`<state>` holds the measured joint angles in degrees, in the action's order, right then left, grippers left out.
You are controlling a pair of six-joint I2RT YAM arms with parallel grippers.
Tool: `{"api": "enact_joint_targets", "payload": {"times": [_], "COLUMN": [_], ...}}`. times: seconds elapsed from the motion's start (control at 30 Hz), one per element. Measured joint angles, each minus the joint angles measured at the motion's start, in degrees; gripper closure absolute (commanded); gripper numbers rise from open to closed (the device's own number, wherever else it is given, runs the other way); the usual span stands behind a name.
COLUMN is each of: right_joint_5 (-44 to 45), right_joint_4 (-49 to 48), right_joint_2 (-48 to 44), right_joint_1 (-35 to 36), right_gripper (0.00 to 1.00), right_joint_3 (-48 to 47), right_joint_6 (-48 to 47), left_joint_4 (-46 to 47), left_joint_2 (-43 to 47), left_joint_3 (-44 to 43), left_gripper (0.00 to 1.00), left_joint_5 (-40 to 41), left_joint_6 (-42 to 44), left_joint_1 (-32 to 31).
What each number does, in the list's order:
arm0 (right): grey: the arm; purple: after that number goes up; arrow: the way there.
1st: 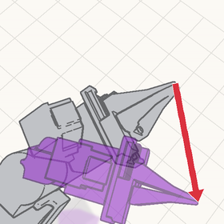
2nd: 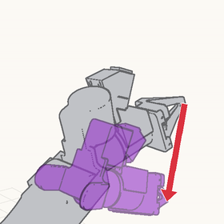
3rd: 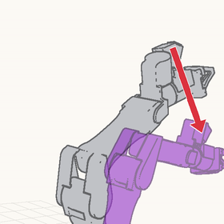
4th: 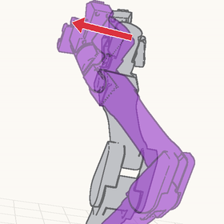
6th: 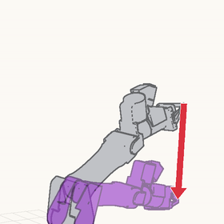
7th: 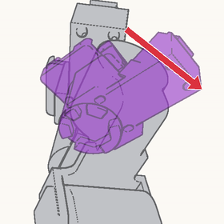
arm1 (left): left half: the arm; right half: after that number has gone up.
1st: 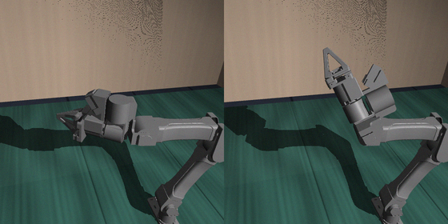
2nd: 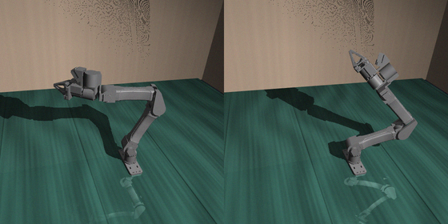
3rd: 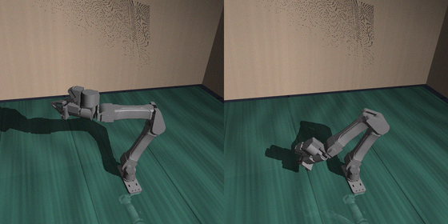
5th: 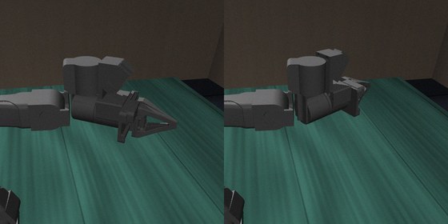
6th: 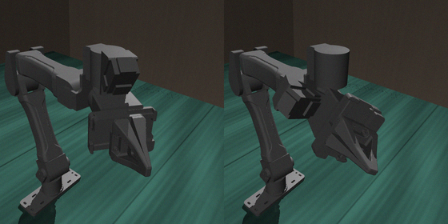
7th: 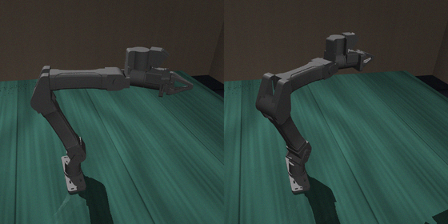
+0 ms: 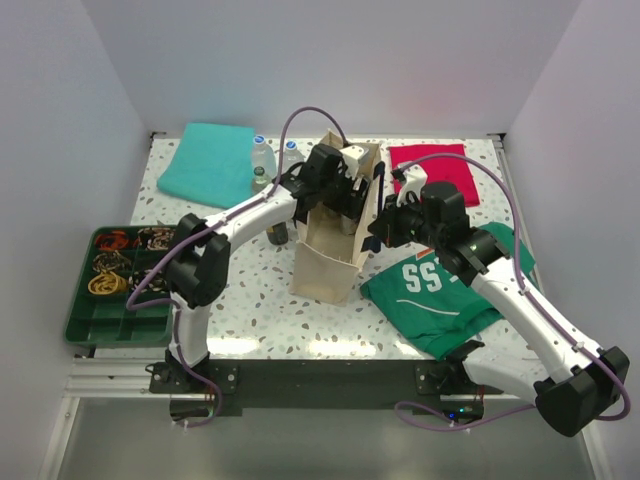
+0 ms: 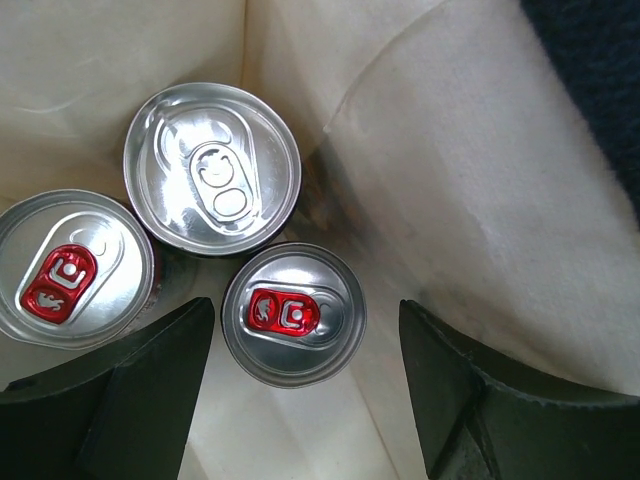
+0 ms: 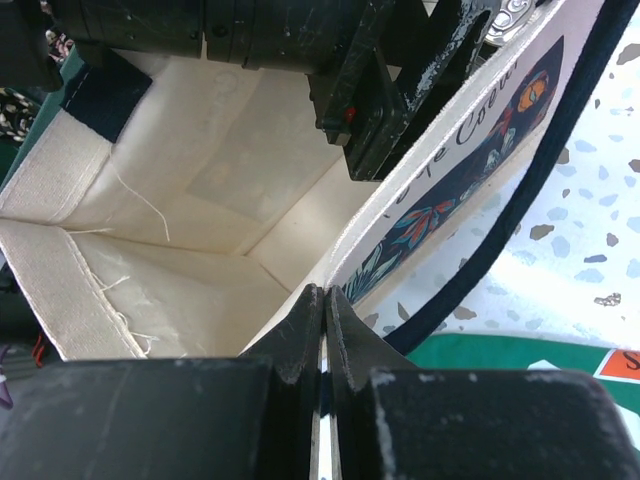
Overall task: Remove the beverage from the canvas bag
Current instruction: Take out the drink from the canvas bag.
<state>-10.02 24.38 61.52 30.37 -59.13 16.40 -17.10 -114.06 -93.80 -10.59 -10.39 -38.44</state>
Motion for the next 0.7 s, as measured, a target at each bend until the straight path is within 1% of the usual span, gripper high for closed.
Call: {"api": "enact_joint_targets", "payload": {"times": [0.1,0.17,0.23,0.27,0.33,0.37,0.4,0.5,0.57,0.6,0.7], "right_joint_5": [0.02,0.02,0.02,0.02,0.0,0.0,0.02,0.02,0.02,0.02,0.02], "right_joint_4": [0.02,0.02,0.0,0.0,0.0,0.0,0.0,-0.02,-0.02,-0.02,-0.15], "right_joint_2": [0.0,0.0,0.04,0.04,0.09,0.11,0.11,0.11,0.13,0.15,0.33], "right_joint_1": [0.0,0.0,0.0,0.0,0.0,0.0,0.0,0.0,0.0,0.0,0.0], "right_gripper": [0.96,0.96,0.96,0.96,0.96,0.96,0.96,0.96,0.95,0.95,0.95], "right_joint_3": [0.0,0.0,0.0,0.0,0.0,0.0,0.0,0.0,0.0,0.0,0.0], "right_joint_6": [0.0,0.0,0.0,0.0,0.0,0.0,0.0,0.02,0.0,0.0,0.0], "left_joint_4": [0.24,0.24,0.24,0.28,0.37,0.37,0.35,0.35,0.35,0.35,0.35], "left_joint_2": [-0.22,-0.37,-0.44,-0.44,-0.46,-0.46,-0.46,-0.46,-0.46,-0.46,-0.46], "left_joint_3": [0.5,0.81,0.85,0.87,0.92,0.92,0.92,0.92,0.92,0.92,0.92], "left_gripper": [0.23,0.28,0.36,0.38,0.46,0.53,0.64,0.82,0.92,1.0,1.0], "left_joint_5": [0.55,0.96,1.25,1.38,1.73,1.81,1.84,1.81,1.84,1.84,1.84], "left_joint_6": [-0.13,-0.15,-0.17,-0.28,-0.13,-0.17,-0.11,-0.07,-0.07,-0.07,-0.07], "left_joint_1": [-0.07,-0.15,-0.26,-0.28,-0.33,-0.33,-0.33,-0.39,-0.39,-0.39,-0.46]}}
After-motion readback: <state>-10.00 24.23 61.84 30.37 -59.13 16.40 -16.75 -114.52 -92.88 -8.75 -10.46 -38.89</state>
